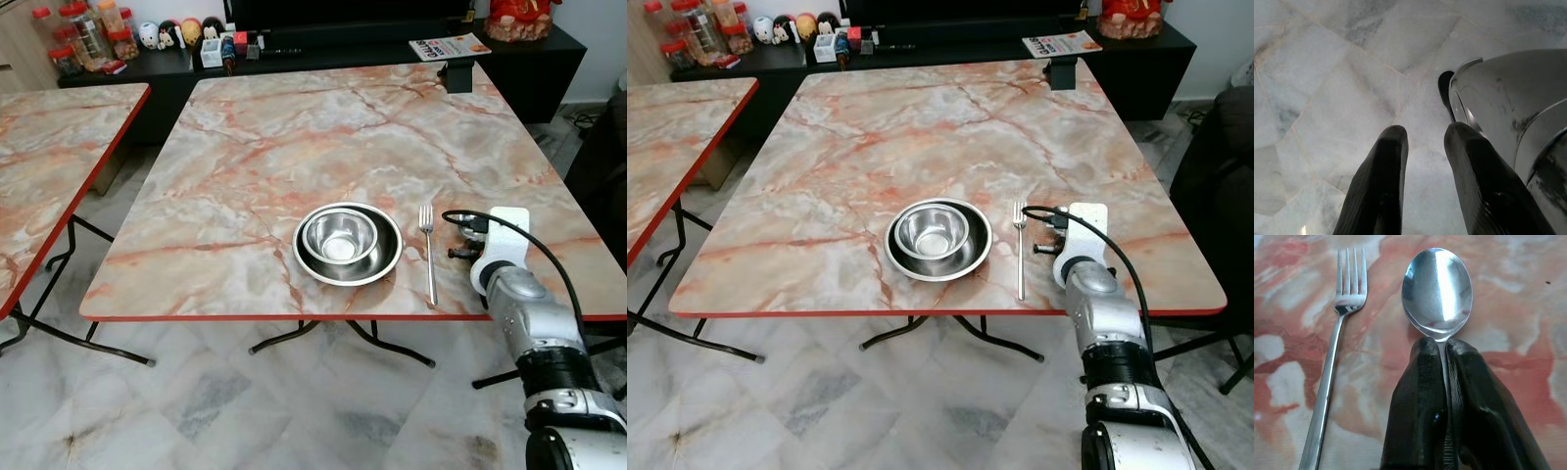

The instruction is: Setting the table

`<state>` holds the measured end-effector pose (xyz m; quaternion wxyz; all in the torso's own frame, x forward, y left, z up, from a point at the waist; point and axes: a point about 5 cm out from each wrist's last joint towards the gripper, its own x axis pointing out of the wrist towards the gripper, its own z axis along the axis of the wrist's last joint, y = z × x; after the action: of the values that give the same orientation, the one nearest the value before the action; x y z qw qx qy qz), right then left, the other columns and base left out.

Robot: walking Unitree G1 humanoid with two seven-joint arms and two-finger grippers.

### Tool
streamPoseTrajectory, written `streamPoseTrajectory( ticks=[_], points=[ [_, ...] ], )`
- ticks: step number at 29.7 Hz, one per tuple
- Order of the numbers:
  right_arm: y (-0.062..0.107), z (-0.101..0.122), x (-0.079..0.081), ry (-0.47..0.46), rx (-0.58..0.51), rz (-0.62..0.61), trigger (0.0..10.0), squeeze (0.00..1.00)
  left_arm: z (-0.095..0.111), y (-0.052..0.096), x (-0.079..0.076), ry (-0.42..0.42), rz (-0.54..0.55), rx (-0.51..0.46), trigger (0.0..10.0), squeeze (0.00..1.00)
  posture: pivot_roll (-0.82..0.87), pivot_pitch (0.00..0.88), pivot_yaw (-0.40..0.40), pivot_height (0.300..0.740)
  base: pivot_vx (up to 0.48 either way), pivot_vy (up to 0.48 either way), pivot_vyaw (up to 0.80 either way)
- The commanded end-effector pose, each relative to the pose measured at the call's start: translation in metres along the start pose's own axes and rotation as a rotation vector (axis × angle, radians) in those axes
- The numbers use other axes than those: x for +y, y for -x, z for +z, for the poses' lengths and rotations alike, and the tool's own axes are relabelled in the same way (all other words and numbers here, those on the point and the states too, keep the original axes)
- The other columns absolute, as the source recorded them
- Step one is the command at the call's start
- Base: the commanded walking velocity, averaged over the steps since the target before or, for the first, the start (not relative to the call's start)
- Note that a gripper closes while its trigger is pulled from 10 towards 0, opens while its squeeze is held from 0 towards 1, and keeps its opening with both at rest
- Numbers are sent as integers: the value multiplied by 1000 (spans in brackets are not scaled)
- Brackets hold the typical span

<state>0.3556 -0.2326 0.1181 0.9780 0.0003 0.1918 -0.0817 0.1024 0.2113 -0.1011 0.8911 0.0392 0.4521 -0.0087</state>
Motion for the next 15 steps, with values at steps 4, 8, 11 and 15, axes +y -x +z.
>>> streamPoseTrajectory(
  ticks=[4,8,11,15],
  points=[
    [-2,11,3,-15,-60,14,10000,0,-8,3,0,9,2,31,10000,0,-129,114,65,736,0,0,0],
    [-3,13,4,-13,-83,22,10000,0,-8,3,0,9,2,32,10000,0,-128,116,64,736,0,0,0],
    [-4,12,4,-9,-85,25,10000,0,-8,3,0,10,2,32,10000,0,-128,116,64,736,0,0,0],
    [-4,11,5,-7,-85,32,10000,0,-8,3,0,12,3,32,10000,0,-128,116,64,736,0,0,0]
  ],
)
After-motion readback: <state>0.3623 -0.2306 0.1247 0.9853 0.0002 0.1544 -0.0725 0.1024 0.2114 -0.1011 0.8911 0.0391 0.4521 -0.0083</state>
